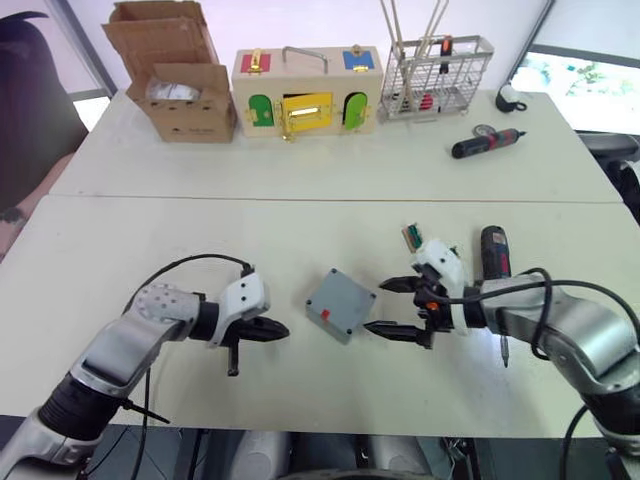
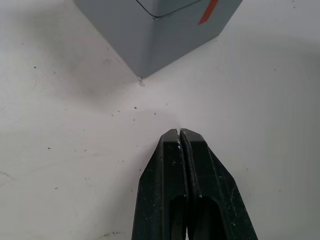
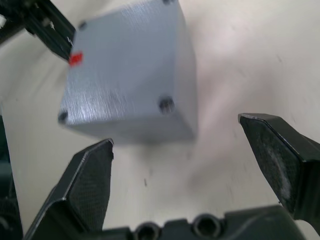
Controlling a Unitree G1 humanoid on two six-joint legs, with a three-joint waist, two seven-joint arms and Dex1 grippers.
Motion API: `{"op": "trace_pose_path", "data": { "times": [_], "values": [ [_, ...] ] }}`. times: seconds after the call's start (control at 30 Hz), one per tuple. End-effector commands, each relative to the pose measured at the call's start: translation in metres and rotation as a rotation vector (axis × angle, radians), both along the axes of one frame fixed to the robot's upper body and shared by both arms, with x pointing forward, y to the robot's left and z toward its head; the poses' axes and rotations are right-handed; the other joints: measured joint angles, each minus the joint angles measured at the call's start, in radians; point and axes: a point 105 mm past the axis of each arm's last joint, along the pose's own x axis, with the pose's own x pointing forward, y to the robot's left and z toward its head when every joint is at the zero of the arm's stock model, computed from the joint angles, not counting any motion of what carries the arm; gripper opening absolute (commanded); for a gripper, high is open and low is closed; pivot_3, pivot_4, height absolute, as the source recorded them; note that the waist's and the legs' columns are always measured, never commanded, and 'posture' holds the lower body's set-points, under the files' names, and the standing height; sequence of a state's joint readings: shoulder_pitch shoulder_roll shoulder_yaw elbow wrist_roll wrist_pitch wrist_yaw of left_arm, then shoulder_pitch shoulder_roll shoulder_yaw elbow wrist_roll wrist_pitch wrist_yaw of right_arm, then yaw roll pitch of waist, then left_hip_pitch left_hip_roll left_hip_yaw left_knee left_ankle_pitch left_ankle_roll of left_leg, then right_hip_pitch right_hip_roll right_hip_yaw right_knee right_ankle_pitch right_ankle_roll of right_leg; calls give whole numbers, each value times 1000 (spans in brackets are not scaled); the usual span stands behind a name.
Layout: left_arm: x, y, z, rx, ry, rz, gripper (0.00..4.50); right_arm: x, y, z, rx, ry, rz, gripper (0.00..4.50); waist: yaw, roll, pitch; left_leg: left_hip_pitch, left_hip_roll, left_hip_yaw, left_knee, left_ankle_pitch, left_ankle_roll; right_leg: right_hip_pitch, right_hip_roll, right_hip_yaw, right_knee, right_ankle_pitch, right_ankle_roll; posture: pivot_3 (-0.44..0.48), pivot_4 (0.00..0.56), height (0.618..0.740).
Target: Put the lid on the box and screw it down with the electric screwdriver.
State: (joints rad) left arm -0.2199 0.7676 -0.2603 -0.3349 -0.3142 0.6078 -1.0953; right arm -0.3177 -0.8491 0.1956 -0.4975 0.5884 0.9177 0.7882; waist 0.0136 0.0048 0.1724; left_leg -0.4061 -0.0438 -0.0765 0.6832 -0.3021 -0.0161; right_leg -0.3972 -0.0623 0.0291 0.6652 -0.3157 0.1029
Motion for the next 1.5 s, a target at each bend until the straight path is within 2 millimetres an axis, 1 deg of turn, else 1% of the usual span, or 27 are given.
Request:
{"op": "trace_pose_path", "data": {
  "times": [0.03, 0.2, 0.37, 0.53, 0.73, 0.97, 1.13, 1.23, 1.3, 1.4, 1.43, 1.5],
  "values": [
    [-1, -15, -1, -40, -3, 8, 0, -1, 8, 7, 16, -27, 68, 4456, 0, 0, 0, 0, 0, 0, 0, 0, 0, 0, 0, 0, 0, 0, 0, 0, 150, 740],
    [14, -36, 3, -129, -18, 37, 0, -6, 14, 5, 20, -6, 111, 4456, -1, 0, 0, 0, 0, -1, 0, 0, 0, 0, 0, -1, 0, 0, 0, 0, 150, 740],
    [27, -45, -3, -98, -81, 7, 0, -15, 19, 3, 29, 18, 124, 4456, 0, 0, 0, 0, 0, -1, 0, 1, -1, 0, 0, -1, 1, 0, 0, 0, 150, 740],
    [40, -48, -6, -92, -125, 6, 0, -22, 18, 1, 32, 34, 108, 4456, 3, 0, -1, 0, 0, -2, 1, 1, -1, 1, 0, -2, 0, 0, 0, 0, 150, 740],
    [44, -49, -6, -94, -145, -9, 0, -25, 18, -2, 30, 42, 86, 4456, 0, 0, -2, 1, 0, -2, 1, 1, -1, 2, 0, -2, 1, 0, 0, 0, 150, 740],
    [53, -49, -5, -119, -182, 41, 0, -23, 14, -1, 18, 39, 75, 4456, 1, 0, -3, 2, 0, -2, 1, 1, -1, 3, 0, -2, 1, 0, 0, 0, 150, 740],
    [55, -52, -3, -131, -192, 37, 0, -25, 14, 0, 18, 44, 78, 4456, 0, 0, -3, 2, -1, -2, 1, 1, -1, 3, 0, -3, 1, 0, 0, 0, 150, 740],
    [54, -52, -3, -128, -194, 34, 0, -26, 10, 1, 7, 43, 68, 4456, 0, 0, -3, 2, -1, -2, 1, 1, -1, 3, 0, -3, 1, 0, 0, 0, 150, 740],
    [51, -47, 0, -128, -184, 29, 0, -24, 1, 6, -5, 33, 40, 4456, 0, 0, -3, 2, 0, -2, 1, 1, -1, 3, 0, -3, 1, 0, 0, 0, 150, 740],
    [48, -33, 11, -149, -158, 44, 0, -18, -16, 22, 16, 6, -39, 4456, -2, -1, -3, 1, 0, -2, 1, 1, -1, 2, 0, -3, 1, 0, 0, 0, 150, 740],
    [47, -27, 19, -173, -141, 58, 0, -16, -22, 29, 35, -5, -71, 4456, -2, -1, -3, 1, 0, -2, 1, 1, -1, 2, 0, -3, 1, 0, 0, 0, 150, 740],
    [43, -14, 43, -252, -103, 85, 0, -9, -35, 48, 115, -61, -158, 4456, -4, -1, -3, 0, 0, -3, 0, 1, -1, 0, 0, -2, 1, 0, 0, 0, 150, 740]
  ]
}}
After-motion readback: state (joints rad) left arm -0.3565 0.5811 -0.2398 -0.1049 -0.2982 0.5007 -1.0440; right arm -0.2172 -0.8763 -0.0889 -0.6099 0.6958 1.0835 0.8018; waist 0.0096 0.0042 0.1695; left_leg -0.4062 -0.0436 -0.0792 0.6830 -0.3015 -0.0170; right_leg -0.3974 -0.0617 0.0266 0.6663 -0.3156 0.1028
